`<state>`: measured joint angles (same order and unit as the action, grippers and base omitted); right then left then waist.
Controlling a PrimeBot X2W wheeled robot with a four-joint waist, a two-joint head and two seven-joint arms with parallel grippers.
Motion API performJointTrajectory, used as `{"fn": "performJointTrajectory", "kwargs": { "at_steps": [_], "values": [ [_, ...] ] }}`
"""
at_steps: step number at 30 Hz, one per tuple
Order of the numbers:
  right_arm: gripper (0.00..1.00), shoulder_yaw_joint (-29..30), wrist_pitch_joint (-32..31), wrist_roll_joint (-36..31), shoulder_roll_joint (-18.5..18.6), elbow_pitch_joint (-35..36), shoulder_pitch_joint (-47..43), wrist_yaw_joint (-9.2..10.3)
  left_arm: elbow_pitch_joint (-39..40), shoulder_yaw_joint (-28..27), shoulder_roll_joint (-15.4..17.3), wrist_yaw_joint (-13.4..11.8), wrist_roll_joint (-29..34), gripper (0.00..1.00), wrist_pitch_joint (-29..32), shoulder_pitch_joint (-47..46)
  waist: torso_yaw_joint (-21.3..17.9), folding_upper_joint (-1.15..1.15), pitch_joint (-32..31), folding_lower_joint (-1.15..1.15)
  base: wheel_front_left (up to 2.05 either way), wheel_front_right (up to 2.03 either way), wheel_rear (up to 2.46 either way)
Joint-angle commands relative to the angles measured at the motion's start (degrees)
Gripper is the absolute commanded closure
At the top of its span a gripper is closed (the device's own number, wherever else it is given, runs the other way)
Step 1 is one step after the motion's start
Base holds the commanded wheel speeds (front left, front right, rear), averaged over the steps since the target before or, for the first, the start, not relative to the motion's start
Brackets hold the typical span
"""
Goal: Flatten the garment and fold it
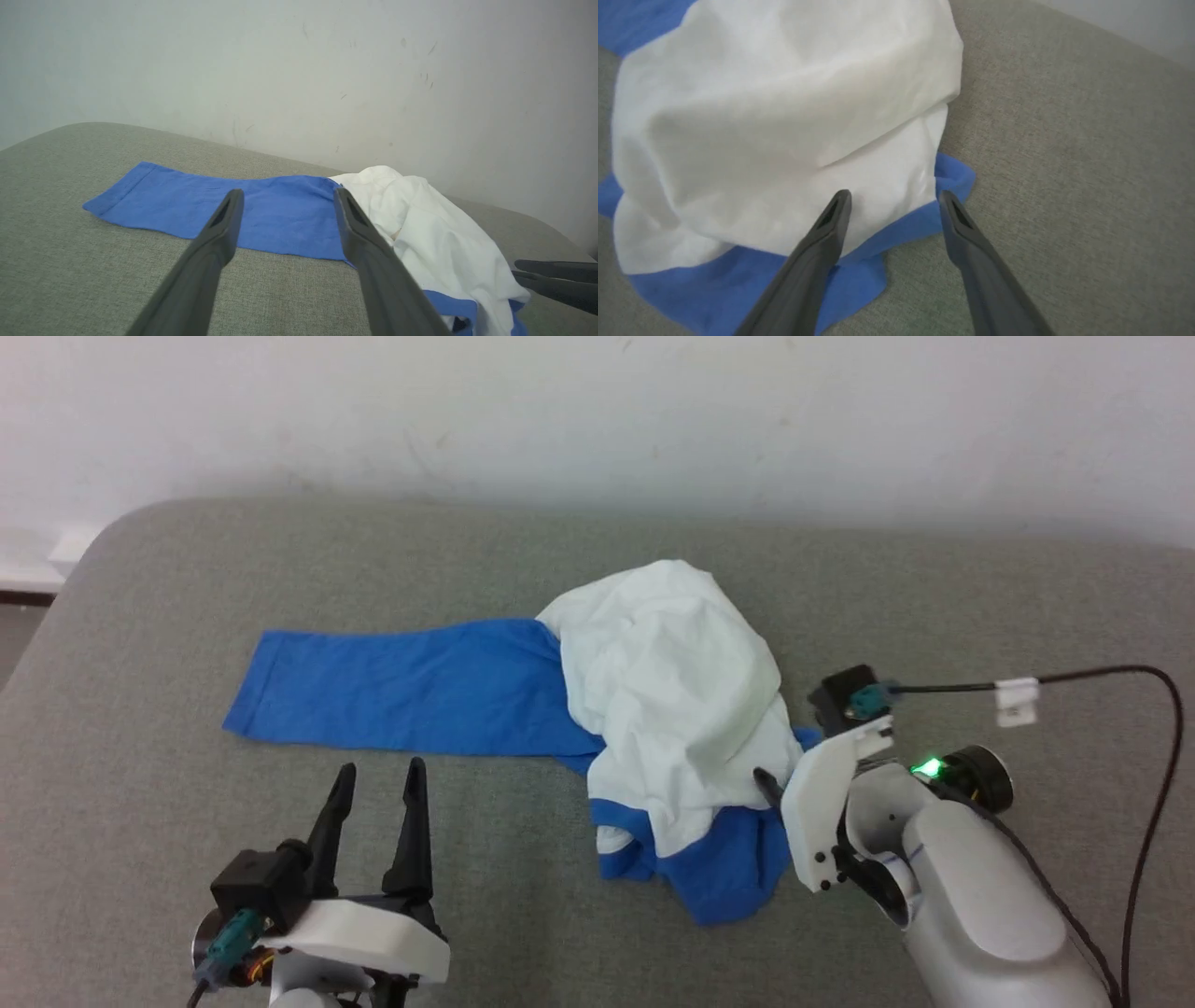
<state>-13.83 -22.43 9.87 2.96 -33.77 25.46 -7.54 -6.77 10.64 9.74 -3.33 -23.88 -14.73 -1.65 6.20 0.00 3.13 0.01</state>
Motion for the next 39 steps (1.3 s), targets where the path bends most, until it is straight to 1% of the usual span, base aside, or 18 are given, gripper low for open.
{"fn": "performJointTrajectory", "kwargs": {
  "at_steps": [1, 5, 6, 7, 8, 14, 16, 18, 21, 23, 25, 28, 30, 31, 32, 35, 37, 39],
  "values": [
    [0.0, -1.12, -2.1, -1.05, -0.08, -2.24, 1.36, 0.05, -0.02, -0.64, -0.63, 0.65, 0.82, 0.0, -0.26, -0.83, 1.87, 0.0, 1.94, -0.01, 0.0, 0.0, 0.0],
    [0.0, -2.95, -6.43, -2.12, -0.08, -6.38, 2.48, 0.05, -0.25, -1.87, -1.9, 1.59, 1.93, 0.0, -0.26, -1.16, 2.73, 0.0, 2.76, -0.01, 0.0, 0.0, 0.0],
    [0.09, -3.24, -7.21, -1.86, -0.08, -7.07, 2.42, 0.05, -0.38, -2.14, -2.17, 1.85, 2.16, 0.0, -0.27, -1.21, 2.87, 0.0, 2.86, -0.01, 0.0, 0.0, 0.0],
    [0.76, -3.39, -7.49, -1.34, -0.08, -7.45, 2.36, 0.05, -0.52, -2.4, -2.42, 2.11, 2.38, 0.0, -0.27, -1.27, 2.95, 0.0, 2.95, -0.01, 0.0, 0.0, 0.0],
    [1.0, -3.51, -7.33, -1.14, -0.08, -7.62, 2.38, 0.05, -0.61, -2.69, -2.67, 2.34, 2.58, 0.0, -0.27, -1.32, 2.98, 0.0, 3.02, -0.01, 0.0, 0.0, 0.0],
    [1.0, -2.61, -4.04, 1.69, -0.08, -5.86, 3.18, 0.05, -0.78, -3.93, -3.69, 3.36, 3.57, 0.0, -0.27, -1.38, 2.36, 0.0, 2.83, -0.01, 0.0, 0.0, 0.0],
    [1.0, -0.49, -2.71, 2.61, -0.08, -4.3, 4.01, 0.05, -0.83, -4.3, -3.94, 3.79, 3.99, 0.0, -0.27, -1.45, 1.9, 0.0, 2.7, -0.01, 0.0, 0.0, 0.0],
    [1.0, 3.66, -2.12, 2.41, 0.18, -2.88, 4.91, 0.05, -0.88, -4.58, -4.16, 4.2, 4.38, 0.0, -0.27, -1.61, 1.57, 0.0, 2.58, -0.01, 0.0, 0.0, 0.0],
    [1.0, 13.24, -1.94, -0.37, 3.3, -1.16, 5.86, 0.05, -0.92, -4.71, -4.6, 4.84, 4.78, 0.0, -0.27, -1.95, 1.46, 0.0, 2.45, -0.01, 0.0, 0.0, 0.0],
    [1.0, 19.88, -2.8, -4.18, 5.98, -1.13, 5.61, 0.05, -1.15, -4.58, -4.85, 5.38, 5.01, 0.0, -0.27, -2.2, 1.65, 0.0, 2.44, -0.01, 0.0, 0.0, 0.0],
    [1.0, 25.77, -4.1, -8.32, 7.65, -1.47, 4.43, 0.05, -1.56, -4.34, -5.08, 5.86, 5.27, 0.0, -0.27, -2.48, 1.97, 0.0, 2.4, -0.01, 0.0, 0.0, 0.0],
    [1.0, 32.64, -5.51, -13.21, 7.63, -1.57, 2.01, 0.05, -2.0, -4.3, -5.33, 6.29, 5.56, 0.0, -0.27, -2.66, 2.07, 0.0, 2.45, -0.01, 0.0, 0.0, 0.0],
    [1.0, 36.0, -4.75, -15.64, 6.43, -1.2, 0.71, 0.05, -2.31, -4.52, -5.4, 6.44, 5.73, 0.0, -0.27, -2.54, 1.86, 0.0, 2.42, -0.01, 0.0, 0.0, 0.0],
    [0.56, 36.72, -3.9, -16.13, 5.46, -1.0, 0.26, 0.05, -2.43, -4.65, -5.42, 6.51, 5.81, 0.0, -0.27, -2.48, 1.76, 0.0, 2.36, -0.01, 0.0, 0.0, 0.0],
    [0.0, 36.95, -2.49, -16.01, 4.56, -0.57, 0.03, 0.05, -2.53, -4.79, -5.43, 6.58, 5.88, 0.0, -0.27, -2.41, 1.64, 0.0, 2.29, -0.01, 0.0, 0.0, 0.0],
    [0.0, 37.25, 4.0, -12.97, 2.46, 1.82, -0.19, 0.05, -2.94, -5.0, -5.46, 6.82, 6.1, 0.0, -0.27, -2.28, 1.35, 0.0, 1.73, -0.01, 0.0, 0.0, 0.0],
    [0.0, 37.08, 9.74, -10.02, 1.49, 4.84, -0.97, 0.05, -3.32, -4.92, -5.48, 7.08, 6.17, 0.0, -0.27, -2.3, 1.31, 0.0, 1.07, -0.01, 0.0, 0.0, 0.0],
    [0.0, 35.62, 15.05, -7.14, 0.71, 8.74, -3.15, 0.05, -3.65, -4.87, -5.54, 7.25, 6.08, 0.0, -0.27, -2.17, 1.16, 0.0, 0.35, -0.01, 0.0, 0.0, 0.0]
  ]
}}
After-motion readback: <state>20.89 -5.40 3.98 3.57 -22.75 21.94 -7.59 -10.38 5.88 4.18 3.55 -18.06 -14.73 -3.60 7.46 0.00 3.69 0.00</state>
